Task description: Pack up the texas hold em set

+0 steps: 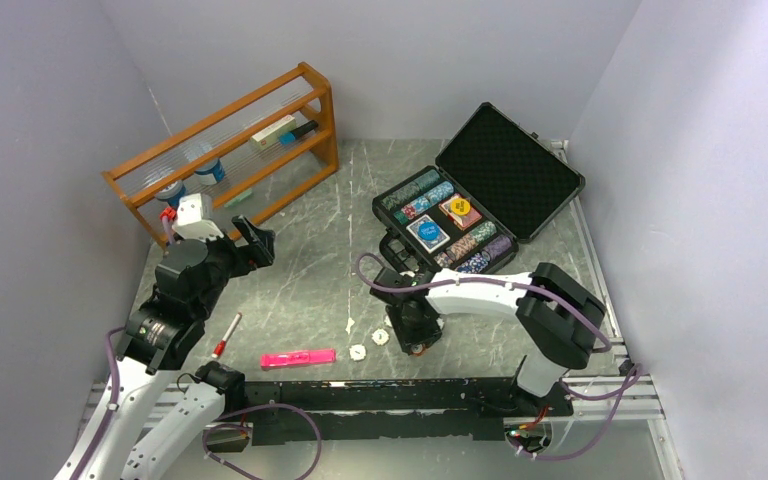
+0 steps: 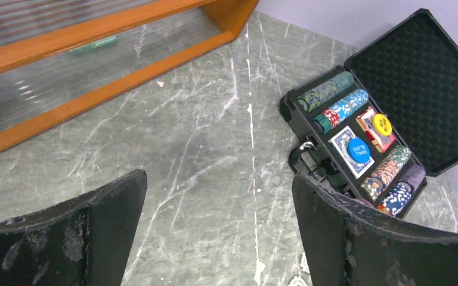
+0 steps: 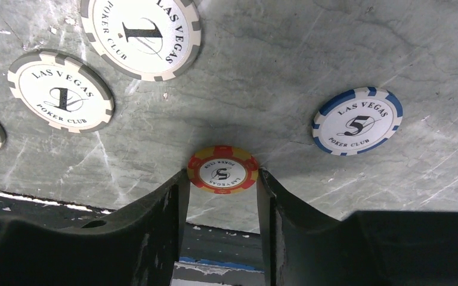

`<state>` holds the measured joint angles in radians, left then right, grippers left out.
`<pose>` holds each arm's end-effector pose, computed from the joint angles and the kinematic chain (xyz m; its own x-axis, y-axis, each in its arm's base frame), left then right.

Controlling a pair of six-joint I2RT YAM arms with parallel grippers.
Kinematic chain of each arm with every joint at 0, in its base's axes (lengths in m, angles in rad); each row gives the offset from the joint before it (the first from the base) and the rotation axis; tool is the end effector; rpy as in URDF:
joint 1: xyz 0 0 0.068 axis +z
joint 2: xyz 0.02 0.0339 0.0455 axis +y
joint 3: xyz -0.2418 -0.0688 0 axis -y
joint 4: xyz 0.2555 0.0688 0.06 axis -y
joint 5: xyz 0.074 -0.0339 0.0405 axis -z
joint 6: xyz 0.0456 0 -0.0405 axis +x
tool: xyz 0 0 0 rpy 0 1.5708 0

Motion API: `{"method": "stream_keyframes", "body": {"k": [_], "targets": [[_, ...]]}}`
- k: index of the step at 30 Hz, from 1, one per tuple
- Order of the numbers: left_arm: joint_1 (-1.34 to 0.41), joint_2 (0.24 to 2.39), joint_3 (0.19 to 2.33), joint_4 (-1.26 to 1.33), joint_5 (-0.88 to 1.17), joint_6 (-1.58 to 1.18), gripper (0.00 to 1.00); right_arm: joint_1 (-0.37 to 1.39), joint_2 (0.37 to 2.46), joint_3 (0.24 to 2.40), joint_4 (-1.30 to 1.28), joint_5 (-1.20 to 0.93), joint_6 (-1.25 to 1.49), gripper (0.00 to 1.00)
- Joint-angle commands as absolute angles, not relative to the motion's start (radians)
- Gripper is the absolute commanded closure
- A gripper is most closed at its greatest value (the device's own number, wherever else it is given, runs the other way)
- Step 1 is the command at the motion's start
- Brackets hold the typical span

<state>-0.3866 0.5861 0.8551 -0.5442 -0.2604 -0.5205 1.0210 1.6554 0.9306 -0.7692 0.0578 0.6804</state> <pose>0.1550 -0.0504 0.3409 -0.2854 -0.4027 -0.8697 -0.0082 0.9085 -0.4179 0.1489 0.2379 0.1108 -0.9390 -0.3303 -0.0959 -0.3321 0.9432 0.0035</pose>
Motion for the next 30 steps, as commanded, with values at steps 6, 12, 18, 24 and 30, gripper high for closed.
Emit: {"method": "stream_keyframes", "body": {"k": [6, 12, 18, 24, 30], "targets": [[-0.383, 0.589, 0.873, -0.504, -0.23, -0.524, 0.03, 1.022, 1.644, 0.886, -0.622, 0.191, 0.702, 0.58], [-0.383, 0.551, 0.817, -0.399, 0.011, -0.453, 0.03, 1.022, 1.513, 0.929, -0.616, 0.228, 0.694, 0.58], [-0.384, 0.511, 0.719, -0.328, 0.153, -0.498, 0.03, 1.017, 1.458, 0.986, -0.6, 0.252, 0.713, 0.57], [-0.385, 0.52, 0.503, -0.088, 0.39, -0.632, 0.07, 0.975, 1.419, 1.023, -0.521, 0.257, 0.785, 0.57], [-0.415, 0.602, 0.368, 0.135, 0.461, -0.726, 0.19, 0.881, 1.369, 1.028, -0.456, 0.209, 0.898, 0.57]]}}
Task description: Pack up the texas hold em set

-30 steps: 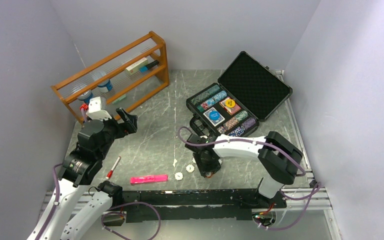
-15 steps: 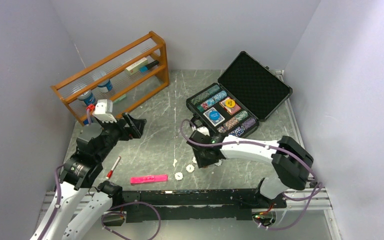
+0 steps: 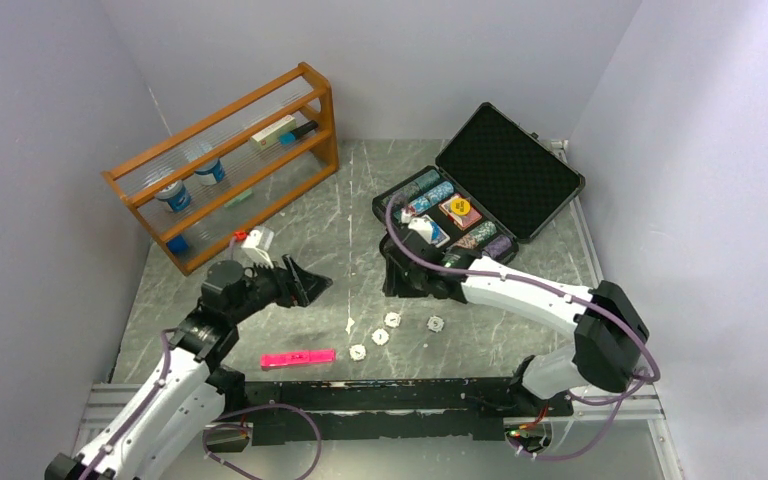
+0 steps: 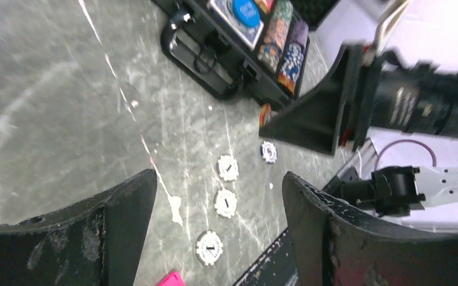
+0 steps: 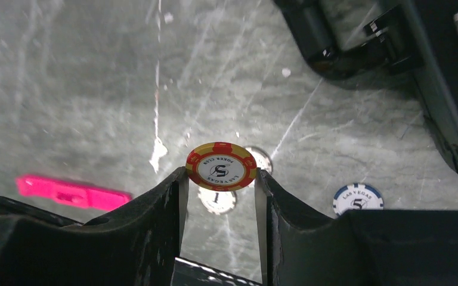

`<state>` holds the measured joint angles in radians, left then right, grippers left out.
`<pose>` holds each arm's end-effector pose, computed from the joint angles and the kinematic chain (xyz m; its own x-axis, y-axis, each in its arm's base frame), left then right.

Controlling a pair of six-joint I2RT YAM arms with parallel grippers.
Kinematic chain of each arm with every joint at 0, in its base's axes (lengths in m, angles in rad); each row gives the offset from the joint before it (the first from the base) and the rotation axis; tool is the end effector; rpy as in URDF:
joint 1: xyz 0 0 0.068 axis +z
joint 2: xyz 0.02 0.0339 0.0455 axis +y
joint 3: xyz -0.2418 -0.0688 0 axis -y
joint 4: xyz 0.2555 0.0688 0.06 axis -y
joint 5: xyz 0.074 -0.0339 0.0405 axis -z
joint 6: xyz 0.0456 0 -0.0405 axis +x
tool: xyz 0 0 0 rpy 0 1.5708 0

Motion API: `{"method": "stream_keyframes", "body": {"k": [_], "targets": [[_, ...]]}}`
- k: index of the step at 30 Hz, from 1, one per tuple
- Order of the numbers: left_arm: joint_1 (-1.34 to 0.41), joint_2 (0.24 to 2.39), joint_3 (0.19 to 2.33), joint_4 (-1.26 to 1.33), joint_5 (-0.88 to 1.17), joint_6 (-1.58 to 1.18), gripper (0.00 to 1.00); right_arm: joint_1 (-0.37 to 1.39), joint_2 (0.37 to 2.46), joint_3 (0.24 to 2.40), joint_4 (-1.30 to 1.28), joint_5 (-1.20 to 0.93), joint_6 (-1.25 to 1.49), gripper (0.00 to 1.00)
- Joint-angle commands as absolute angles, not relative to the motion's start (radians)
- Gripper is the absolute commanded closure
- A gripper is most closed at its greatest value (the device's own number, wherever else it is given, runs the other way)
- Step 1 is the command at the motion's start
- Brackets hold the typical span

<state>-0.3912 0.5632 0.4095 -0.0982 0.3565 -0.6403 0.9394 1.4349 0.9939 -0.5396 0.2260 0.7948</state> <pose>0.1698 -0.0873 0.2337 -0.5849 -0.3644 -0.7246 0.3994 0.6482 -0.6483 0.1911 0.2441 0.1999 -0.8524 0.0127 -0.5227 -0.1494 0.9521 0.2668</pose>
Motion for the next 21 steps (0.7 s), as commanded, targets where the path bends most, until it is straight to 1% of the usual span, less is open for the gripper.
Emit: {"method": "stream_keyframes", "body": {"k": [1, 4, 8, 13, 17, 21], "targets": [[-0.43, 0.619, 0.358, 0.167, 0.458, -0.734, 0.19, 0.866, 1.36, 1.024, -0.442, 0.192, 0.914, 0.57], [-0.5, 0.683, 0.326, 0.271, 0.411, -0.745, 0.21, 0.823, 1.33, 1.012, -0.404, 0.137, 0.967, 0.57], [-0.624, 0.78, 0.3, 0.417, 0.299, -0.732, 0.22, 0.775, 1.296, 0.983, -0.345, 0.053, 1.049, 0.57], [-0.769, 0.918, 0.321, 0.585, 0.164, -0.659, 0.23, 0.758, 1.276, 0.958, -0.289, -0.038, 1.129, 0.57], [-0.814, 0.991, 0.326, 0.7, 0.063, -0.643, 0.28, 0.755, 1.265, 0.942, -0.265, -0.078, 1.163, 0.57], [-0.834, 1.022, 0.26, 0.876, -0.04, -0.669, 0.33, 0.755, 1.257, 0.936, -0.249, -0.109, 1.179, 0.57]]}}
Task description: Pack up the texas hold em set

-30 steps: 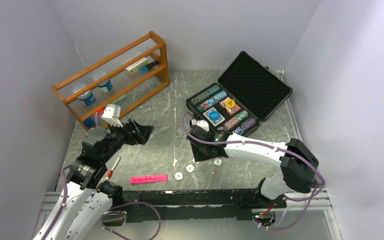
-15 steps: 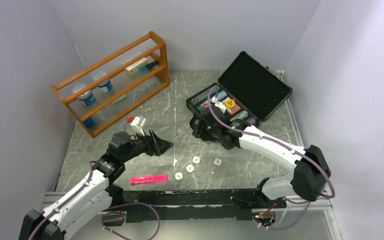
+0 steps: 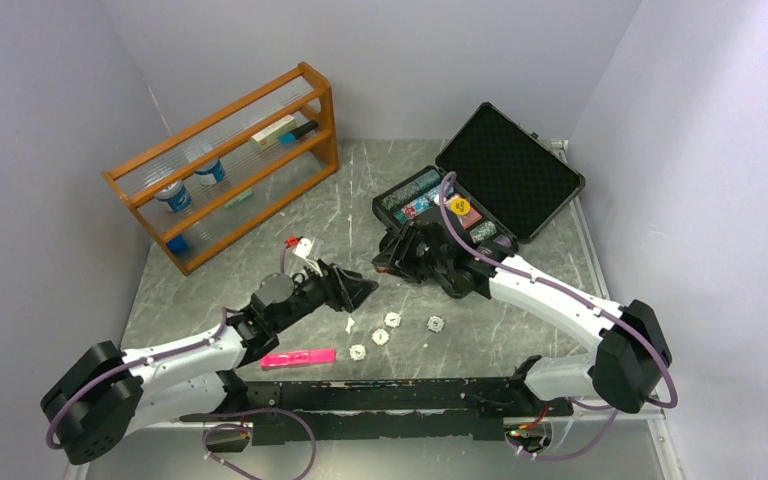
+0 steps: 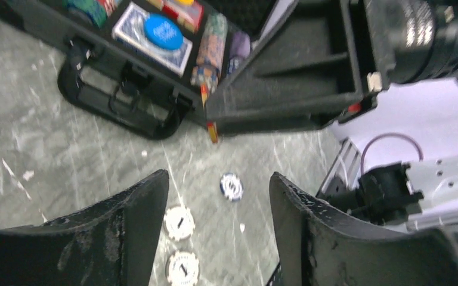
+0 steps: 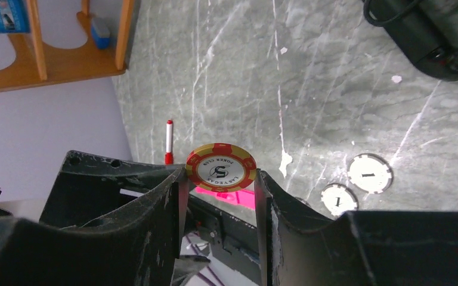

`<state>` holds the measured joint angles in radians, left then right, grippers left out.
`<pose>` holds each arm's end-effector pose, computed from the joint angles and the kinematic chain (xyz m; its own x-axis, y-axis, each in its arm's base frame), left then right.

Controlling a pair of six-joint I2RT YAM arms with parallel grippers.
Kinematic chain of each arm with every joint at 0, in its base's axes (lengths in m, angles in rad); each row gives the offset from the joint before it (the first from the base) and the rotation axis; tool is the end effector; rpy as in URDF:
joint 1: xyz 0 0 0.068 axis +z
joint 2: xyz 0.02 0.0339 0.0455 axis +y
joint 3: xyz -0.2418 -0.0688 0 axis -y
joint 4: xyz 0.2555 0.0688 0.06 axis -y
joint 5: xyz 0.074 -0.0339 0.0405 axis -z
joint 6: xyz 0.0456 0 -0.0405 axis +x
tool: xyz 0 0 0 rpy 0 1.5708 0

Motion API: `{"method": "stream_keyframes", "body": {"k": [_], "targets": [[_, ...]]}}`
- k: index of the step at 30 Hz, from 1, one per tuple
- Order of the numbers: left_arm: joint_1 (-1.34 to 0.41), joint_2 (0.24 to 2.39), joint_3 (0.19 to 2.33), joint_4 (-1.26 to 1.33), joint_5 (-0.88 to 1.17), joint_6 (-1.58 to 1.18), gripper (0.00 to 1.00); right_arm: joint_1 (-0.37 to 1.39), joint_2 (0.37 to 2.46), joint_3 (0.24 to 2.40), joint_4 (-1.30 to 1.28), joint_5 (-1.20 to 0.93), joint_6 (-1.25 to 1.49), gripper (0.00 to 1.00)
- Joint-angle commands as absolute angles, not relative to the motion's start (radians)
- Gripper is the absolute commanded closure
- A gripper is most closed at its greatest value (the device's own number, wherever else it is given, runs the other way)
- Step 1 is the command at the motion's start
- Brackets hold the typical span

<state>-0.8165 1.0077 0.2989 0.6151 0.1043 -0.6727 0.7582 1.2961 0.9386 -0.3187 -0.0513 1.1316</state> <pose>0.1628 -0.1802 0.1860 -0.5460 -0.3240 -0.7726 0.5825 0.5161 -0.6280 0.2220 0.2135 0.2382 -0.8410 0.4484 -0.3026 0.1069 0.6861 0.7196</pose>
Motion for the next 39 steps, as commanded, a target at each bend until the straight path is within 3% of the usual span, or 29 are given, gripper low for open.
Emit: {"method": "stream_keyframes", "body": {"k": [1, 17, 21, 24, 26, 29, 32, 39], "targets": [[-0.838, 1.034, 0.245, 0.921, -0.058, -0.675, 0.35, 0.755, 1.256, 0.937, -0.246, -0.117, 1.181, 0.57], [-0.851, 1.186, 0.27, 1.102, -0.093, -0.734, 0.52, 0.756, 1.267, 0.935, -0.205, -0.178, 1.207, 0.56], [-0.851, 1.226, 0.283, 1.12, -0.101, -0.762, 0.7, 0.755, 1.27, 0.94, -0.2, -0.183, 1.206, 0.55], [-0.852, 1.248, 0.308, 1.154, -0.099, -0.768, 0.94, 0.752, 1.274, 0.939, -0.199, -0.173, 1.192, 0.55], [-0.851, 1.264, 0.332, 1.159, -0.083, -0.76, 0.95, 0.728, 1.278, 0.955, -0.218, -0.147, 1.137, 0.52], [-0.851, 1.263, 0.359, 1.114, -0.061, -0.747, 0.95, 0.65, 1.272, 0.977, -0.216, -0.194, 0.994, 0.34], [-0.849, 1.232, 0.362, 1.057, -0.056, -0.746, 0.95, 0.584, 1.247, 1.0, -0.2, -0.274, 0.814, 0.24], [-0.808, 1.131, 0.388, 0.943, 0.105, -0.722, 0.95, 0.537, 1.183, 1.005, -0.171, -0.561, 0.503, 0.22]]}}
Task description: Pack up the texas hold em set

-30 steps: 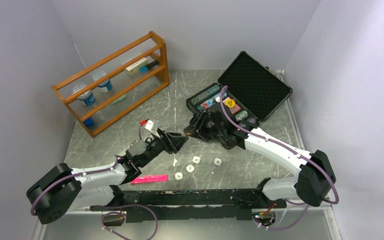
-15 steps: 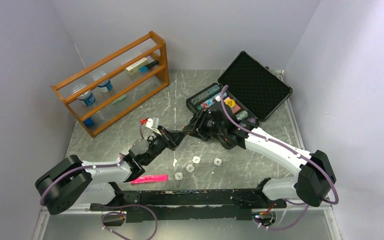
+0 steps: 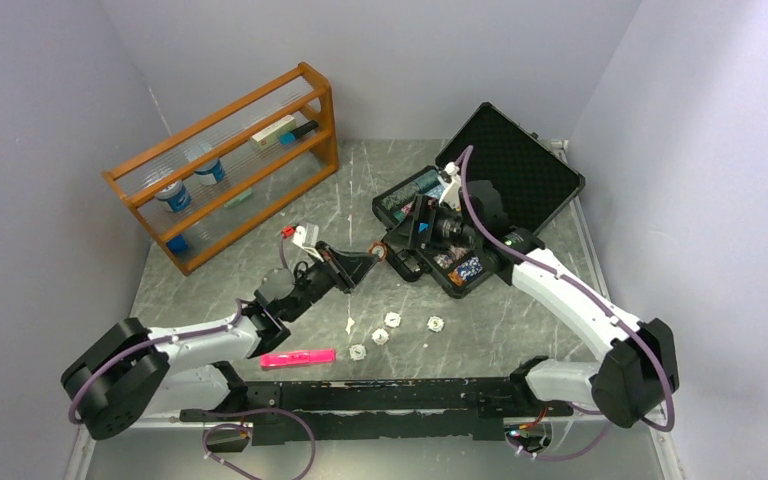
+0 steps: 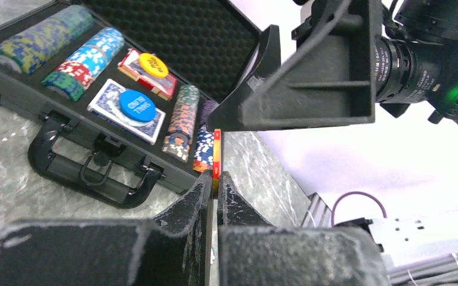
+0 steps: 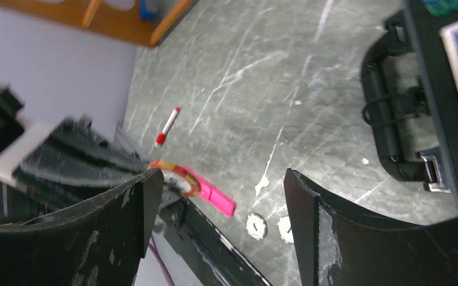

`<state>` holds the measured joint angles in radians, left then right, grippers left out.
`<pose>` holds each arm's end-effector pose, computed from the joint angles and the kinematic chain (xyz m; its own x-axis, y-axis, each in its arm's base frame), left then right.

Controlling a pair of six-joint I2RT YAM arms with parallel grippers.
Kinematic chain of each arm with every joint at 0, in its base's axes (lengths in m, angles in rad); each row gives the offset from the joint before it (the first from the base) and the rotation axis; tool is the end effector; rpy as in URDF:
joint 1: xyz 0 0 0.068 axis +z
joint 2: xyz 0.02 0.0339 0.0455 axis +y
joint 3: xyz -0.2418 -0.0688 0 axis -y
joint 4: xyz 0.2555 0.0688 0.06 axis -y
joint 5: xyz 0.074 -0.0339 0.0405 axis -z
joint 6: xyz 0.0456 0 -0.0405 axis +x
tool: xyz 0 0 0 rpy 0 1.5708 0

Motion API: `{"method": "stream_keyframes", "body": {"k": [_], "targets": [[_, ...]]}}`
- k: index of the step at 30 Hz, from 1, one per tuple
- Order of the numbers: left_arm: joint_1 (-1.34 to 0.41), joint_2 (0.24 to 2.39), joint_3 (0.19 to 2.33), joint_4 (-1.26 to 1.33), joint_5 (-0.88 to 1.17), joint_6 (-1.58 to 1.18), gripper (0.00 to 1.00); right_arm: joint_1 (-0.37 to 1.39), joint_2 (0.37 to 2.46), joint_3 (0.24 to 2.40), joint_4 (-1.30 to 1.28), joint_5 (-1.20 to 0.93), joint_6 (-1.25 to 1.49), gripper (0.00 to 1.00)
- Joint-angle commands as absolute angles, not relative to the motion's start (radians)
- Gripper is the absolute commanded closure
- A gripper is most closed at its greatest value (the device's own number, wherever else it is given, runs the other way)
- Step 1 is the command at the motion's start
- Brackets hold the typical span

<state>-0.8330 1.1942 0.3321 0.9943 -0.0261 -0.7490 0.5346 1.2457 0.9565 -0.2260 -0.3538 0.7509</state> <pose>0.1768 -0.1927 0.1992 -0.4269 -0.5423 -0.7236 0.5894 0.4401 -0.6775 0.2556 0.1697 0.2697 -0.8131 0.2624 -0.5197 -0.2498 0.6491 0.7185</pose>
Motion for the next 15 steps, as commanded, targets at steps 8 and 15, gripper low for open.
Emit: {"method": "stream_keyframes", "body": {"k": [8, 15], "targets": [[-0.768, 1.04, 0.425, 0.861, 0.331, -0.705, 0.95, 0.538, 1.086, 0.944, -0.109, -0.792, 0.423, 0.38], [-0.763, 1.018, 0.366, 0.991, 0.413, -0.725, 0.95, 0.539, 1.079, 0.917, -0.046, -0.909, 0.458, 0.5]]}}
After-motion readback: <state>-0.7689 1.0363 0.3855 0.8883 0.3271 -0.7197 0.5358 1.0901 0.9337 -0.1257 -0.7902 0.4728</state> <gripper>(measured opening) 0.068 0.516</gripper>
